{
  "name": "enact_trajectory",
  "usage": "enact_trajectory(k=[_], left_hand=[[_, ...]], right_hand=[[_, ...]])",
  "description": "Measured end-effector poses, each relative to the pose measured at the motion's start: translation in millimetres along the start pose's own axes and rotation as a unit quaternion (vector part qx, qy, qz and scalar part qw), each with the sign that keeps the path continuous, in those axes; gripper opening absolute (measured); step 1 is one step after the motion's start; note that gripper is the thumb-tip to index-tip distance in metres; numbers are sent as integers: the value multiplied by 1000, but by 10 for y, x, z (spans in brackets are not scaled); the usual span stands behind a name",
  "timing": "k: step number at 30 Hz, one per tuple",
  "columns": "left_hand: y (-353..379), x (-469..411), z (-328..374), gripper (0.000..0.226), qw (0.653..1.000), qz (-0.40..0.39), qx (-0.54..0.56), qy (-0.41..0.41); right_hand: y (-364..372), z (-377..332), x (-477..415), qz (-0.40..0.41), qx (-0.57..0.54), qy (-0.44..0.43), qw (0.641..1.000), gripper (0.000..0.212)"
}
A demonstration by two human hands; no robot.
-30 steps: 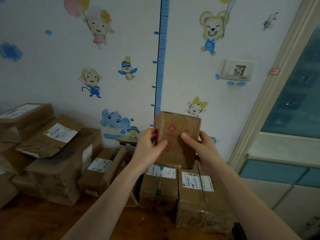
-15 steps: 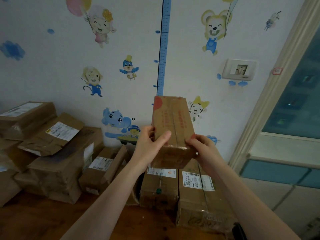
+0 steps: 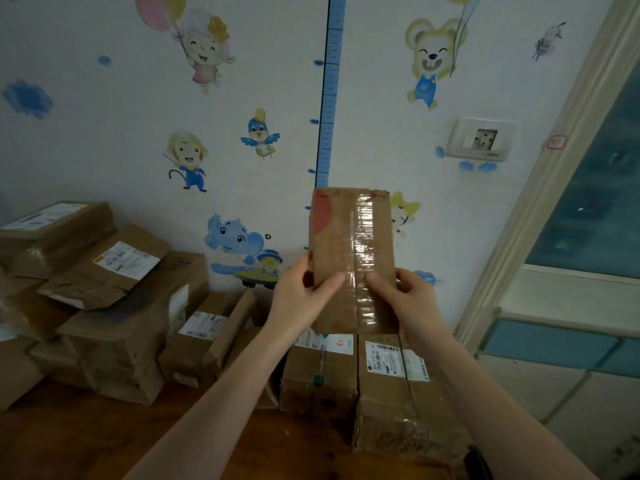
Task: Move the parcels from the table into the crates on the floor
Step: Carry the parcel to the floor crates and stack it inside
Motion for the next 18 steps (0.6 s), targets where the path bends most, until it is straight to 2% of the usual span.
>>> enact_trajectory(k=[5,8,13,15,18], left_hand=[[-13,6,-72,27,1000,21,-5,-4],[-44,-17,-85,31,1000,25,-3,-2],[-119,-40,-200,18,985,7,162,-67],[-110,-29,-229,16,977,4,196,-87],[-122,-22,-241,20,972,7,215,-90]], right_hand=[[4,-99,42,27,96,-29,995,22],[5,-51,66,15,69,-32,997,19],[9,-108,17,-22,-10,-16,1000,21],[7,-100,-10,-25,-1,6,1000,34],[-26,-27,-51,-40,31,54,997,72]])
Point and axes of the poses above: each hand's wrist, its own x-axis away from the middle knuckle, its own y-axis out of the palm, z = x × y, the point moved 8 cm from there along -x, towards the middle knuckle, and after that the axes turned 11 degrees about -z, right-handed, at the moved point
